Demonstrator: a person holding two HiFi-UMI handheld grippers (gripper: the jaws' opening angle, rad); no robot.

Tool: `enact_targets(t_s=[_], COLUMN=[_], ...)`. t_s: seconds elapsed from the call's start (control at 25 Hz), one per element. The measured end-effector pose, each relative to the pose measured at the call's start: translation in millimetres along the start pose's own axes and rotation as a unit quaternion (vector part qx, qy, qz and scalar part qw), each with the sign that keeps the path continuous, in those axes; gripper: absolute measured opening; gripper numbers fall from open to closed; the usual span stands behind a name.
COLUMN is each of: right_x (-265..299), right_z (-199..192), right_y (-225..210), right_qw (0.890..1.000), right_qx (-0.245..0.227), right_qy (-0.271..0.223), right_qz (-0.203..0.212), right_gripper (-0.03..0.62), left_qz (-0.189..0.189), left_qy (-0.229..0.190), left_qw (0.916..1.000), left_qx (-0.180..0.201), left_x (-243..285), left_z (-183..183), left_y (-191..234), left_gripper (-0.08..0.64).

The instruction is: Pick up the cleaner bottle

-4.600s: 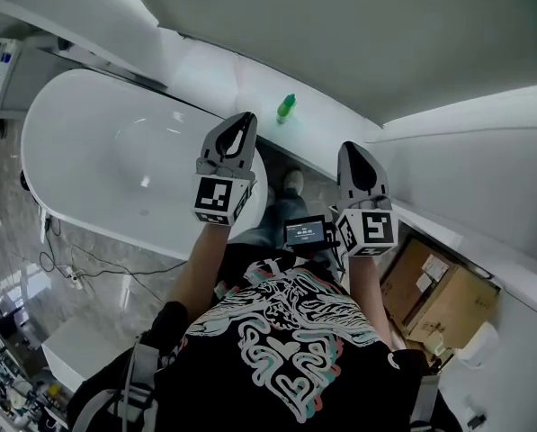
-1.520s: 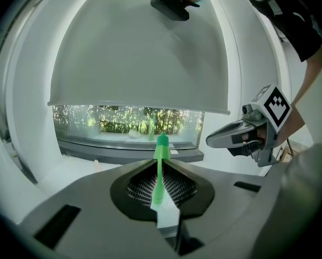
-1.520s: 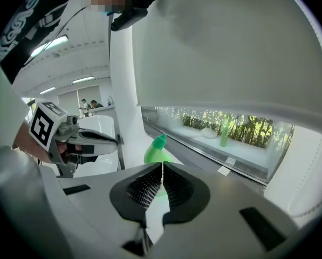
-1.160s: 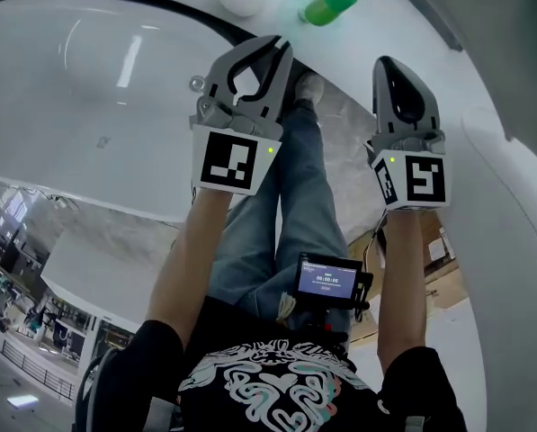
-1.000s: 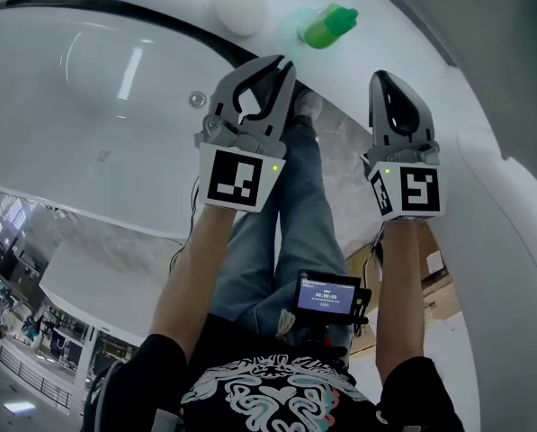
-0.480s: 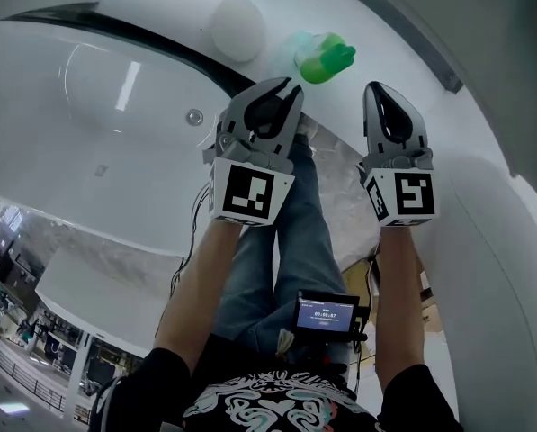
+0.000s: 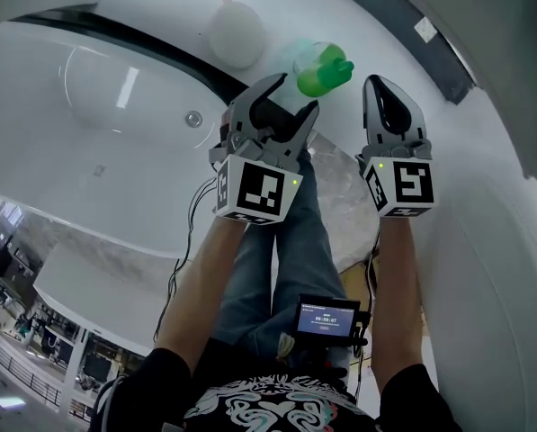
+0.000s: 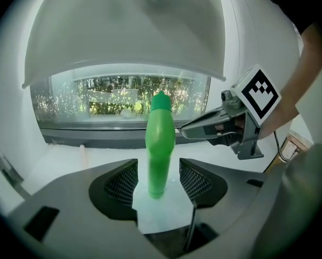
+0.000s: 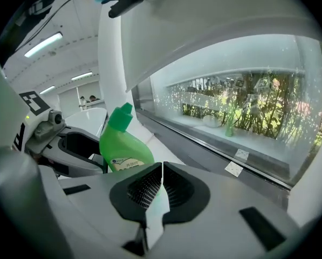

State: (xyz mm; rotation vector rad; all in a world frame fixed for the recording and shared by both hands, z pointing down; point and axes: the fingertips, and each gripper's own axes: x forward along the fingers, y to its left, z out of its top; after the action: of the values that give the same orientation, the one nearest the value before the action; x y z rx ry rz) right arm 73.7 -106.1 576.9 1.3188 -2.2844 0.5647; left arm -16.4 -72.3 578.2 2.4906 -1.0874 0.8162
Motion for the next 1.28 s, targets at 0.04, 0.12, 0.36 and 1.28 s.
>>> enact_targets(t_s=[0.04,0.12,0.36,1.28], right_x=[2,6,21,32], right_z=[-1,-4,-12,-13], right_y=[-1,-3,-8,-25], right_qw=[1.000,1.000,1.000,0.998], right_qx=[0.002,0.006,0.020,0.064], right_qy=[0.001,0.005,0.012,-0.010], right_qz=[-0.001,-0.002,0.001,-0.015], right_gripper=[0.029,0.029,0.029,0.029], left_qz=[0.003,0.008,0.013,0.017], left_qy=[0.000,-0.002,-0.001,-0.019], left_qw=[1.0000,1.0000,0.9998,0.9991], left_qx=[0.001,0.003,0.015,0.035], left_x=[2,7,25,70], left_z=[0,2,5,-4], left_y=[1,4,8,7], left_gripper=[0.233,0.236,0.239,0.255])
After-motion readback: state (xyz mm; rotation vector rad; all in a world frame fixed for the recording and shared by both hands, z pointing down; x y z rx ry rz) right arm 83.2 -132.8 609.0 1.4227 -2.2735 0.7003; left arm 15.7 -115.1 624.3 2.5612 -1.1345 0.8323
